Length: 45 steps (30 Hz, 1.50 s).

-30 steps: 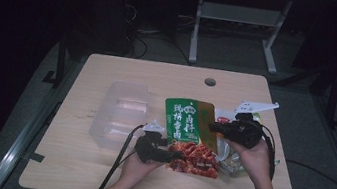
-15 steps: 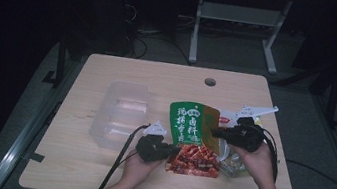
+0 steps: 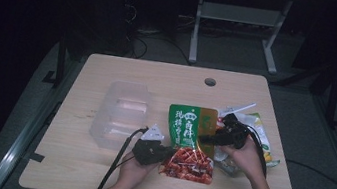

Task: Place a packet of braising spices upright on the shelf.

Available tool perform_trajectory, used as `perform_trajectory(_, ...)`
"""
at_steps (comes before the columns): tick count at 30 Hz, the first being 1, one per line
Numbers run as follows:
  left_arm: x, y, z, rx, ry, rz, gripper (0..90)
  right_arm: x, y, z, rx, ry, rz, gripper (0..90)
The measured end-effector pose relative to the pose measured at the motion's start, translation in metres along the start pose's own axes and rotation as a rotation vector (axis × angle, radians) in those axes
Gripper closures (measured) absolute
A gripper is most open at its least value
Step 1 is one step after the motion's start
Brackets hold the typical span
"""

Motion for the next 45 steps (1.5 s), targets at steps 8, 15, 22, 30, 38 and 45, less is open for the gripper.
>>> perform_trajectory(8, -0.002, 0.006, 0.000, -0.001, -0.006, 0.003, 86.0, 0.001, -0.003, -0.008, -0.015, 0.049, -0.023, 88.9)
perform_trajectory(15, -0.004, 0.017, 0.012, 0.035, -0.068, -0.001, 70.0, -0.002, 0.018, -0.025, -0.005, 0.060, 0.063, 89.7)
perform_trajectory(22, -0.011, 0.028, 0.017, 0.029, -0.078, -0.019, 60.5, 0.002, 0.036, -0.055, -0.045, 0.131, 0.149, 89.9)
perform_trajectory(30, -0.018, 0.042, 0.016, 0.038, -0.062, -0.006, 58.9, 0.020, 0.037, -0.078, -0.093, 0.202, 0.164, 90.0)
perform_trajectory(38, -0.020, 0.054, 0.015, 0.044, -0.052, 0.014, 54.5, 0.036, 0.039, -0.090, -0.096, 0.244, 0.176, 90.0)
perform_trajectory(45, -0.026, 0.054, 0.014, 0.033, -0.041, -0.007, 52.8, 0.044, 0.055, -0.095, -0.104, 0.243, 0.213, 90.0)
Point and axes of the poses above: each handheld gripper's, and its own axes: y roughly backward along the jaws, x roughly out of its top, z roughly to its right, the point moved 3 cm from there along -y, roughly forward along the jaws, and after that the axes turned 4 degrees about -z, right-handed, at the moved point
